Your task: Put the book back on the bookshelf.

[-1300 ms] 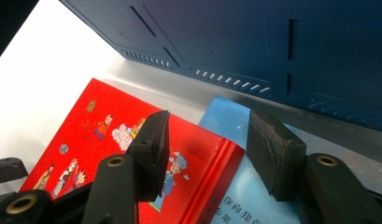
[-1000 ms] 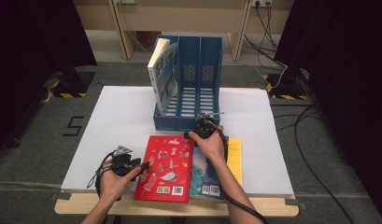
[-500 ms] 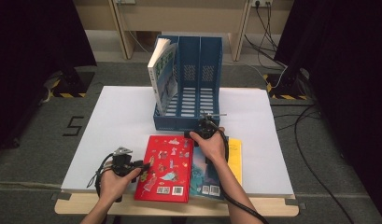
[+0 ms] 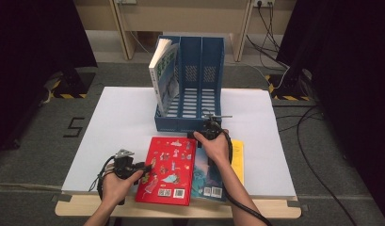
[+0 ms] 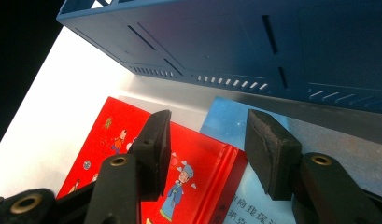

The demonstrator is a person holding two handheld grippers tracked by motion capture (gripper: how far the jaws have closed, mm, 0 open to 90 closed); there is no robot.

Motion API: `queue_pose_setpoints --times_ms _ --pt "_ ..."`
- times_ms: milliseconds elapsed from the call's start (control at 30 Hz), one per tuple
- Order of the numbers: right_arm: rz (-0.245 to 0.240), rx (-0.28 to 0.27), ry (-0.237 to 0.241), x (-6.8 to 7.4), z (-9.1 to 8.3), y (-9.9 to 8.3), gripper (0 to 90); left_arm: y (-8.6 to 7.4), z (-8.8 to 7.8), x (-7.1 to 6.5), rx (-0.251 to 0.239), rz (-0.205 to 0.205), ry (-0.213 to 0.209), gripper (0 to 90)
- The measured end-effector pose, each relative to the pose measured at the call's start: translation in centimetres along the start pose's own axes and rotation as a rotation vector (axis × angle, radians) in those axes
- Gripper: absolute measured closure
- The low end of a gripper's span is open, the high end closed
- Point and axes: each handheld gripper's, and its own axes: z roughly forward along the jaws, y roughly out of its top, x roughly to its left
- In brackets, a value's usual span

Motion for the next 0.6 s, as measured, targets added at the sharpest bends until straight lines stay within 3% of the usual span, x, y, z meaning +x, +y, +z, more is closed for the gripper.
queue_pose_setpoints --times_ms 600 --pt "-0.056 0.006 -0.075 -0.3 -1.3 0.1 49.8 0.2 1.1 -2.1 0.021 0.008 -0.043 58.3"
